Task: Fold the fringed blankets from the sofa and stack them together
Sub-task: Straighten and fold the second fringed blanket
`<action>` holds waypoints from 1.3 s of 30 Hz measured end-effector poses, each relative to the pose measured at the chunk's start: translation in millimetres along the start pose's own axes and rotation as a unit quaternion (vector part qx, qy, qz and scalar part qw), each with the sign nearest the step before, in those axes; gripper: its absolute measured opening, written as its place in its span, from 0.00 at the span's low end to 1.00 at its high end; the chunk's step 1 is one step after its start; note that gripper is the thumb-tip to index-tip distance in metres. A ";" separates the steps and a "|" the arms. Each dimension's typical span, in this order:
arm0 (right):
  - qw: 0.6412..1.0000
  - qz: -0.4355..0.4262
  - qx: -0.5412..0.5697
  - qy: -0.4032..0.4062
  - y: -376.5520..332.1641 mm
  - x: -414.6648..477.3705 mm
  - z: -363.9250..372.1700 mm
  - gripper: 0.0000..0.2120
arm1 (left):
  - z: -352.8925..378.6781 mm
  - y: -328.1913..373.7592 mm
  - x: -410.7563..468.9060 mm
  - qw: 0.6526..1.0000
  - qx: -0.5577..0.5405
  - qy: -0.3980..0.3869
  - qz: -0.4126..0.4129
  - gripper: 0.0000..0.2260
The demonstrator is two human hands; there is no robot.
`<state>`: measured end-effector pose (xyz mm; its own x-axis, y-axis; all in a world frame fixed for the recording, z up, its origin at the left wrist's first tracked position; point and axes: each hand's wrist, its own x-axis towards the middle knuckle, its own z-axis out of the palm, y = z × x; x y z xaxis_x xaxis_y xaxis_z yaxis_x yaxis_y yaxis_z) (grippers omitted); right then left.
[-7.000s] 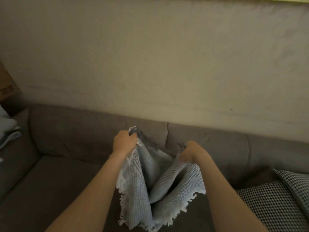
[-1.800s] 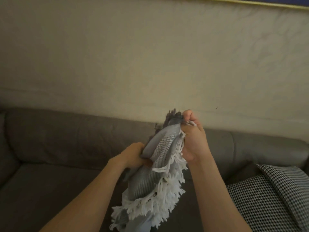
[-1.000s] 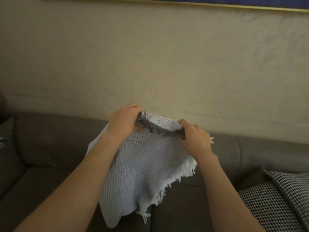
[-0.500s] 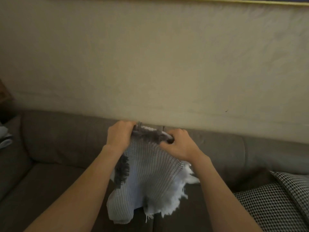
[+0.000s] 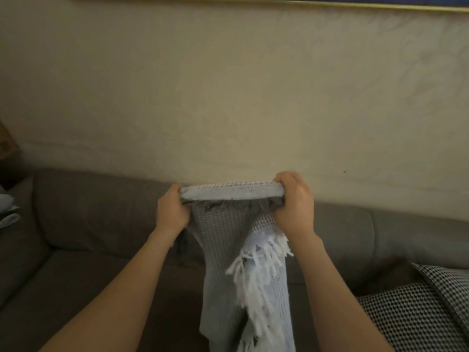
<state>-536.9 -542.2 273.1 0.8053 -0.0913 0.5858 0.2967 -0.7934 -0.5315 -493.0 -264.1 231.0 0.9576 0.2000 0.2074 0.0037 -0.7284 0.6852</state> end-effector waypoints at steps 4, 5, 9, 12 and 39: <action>0.983 0.158 0.056 -0.077 -1.2 -4.7 3.9 0.09 | -20.6 25.0 9.7 0.986 0.023 -0.068 0.150 0.20; 0.978 0.167 0.078 -0.095 0.2 -7.6 2.8 0.02 | -25.9 29.8 11.8 0.968 0.110 -0.103 0.202 0.23; 0.897 0.144 0.033 -0.416 5.1 -17.6 -6.4 0.25 | -40.9 44.5 6.9 0.931 0.291 -0.071 0.209 0.04; 0.831 0.118 -0.213 -0.501 3.2 -18.4 -4.6 0.38 | -38.8 55.6 3.4 0.943 0.279 -0.001 0.184 0.04; 0.946 0.080 -0.288 -0.128 11.3 8.7 0.2 0.08 | -47.8 52.0 11.4 0.938 0.290 0.164 0.093 0.09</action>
<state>-526.5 -551.9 272.1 0.9360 -0.1474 0.3197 -0.1089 -0.9848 -0.1352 -495.6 -268.3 302.4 0.8172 0.1566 0.5547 0.0939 -0.9857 0.1400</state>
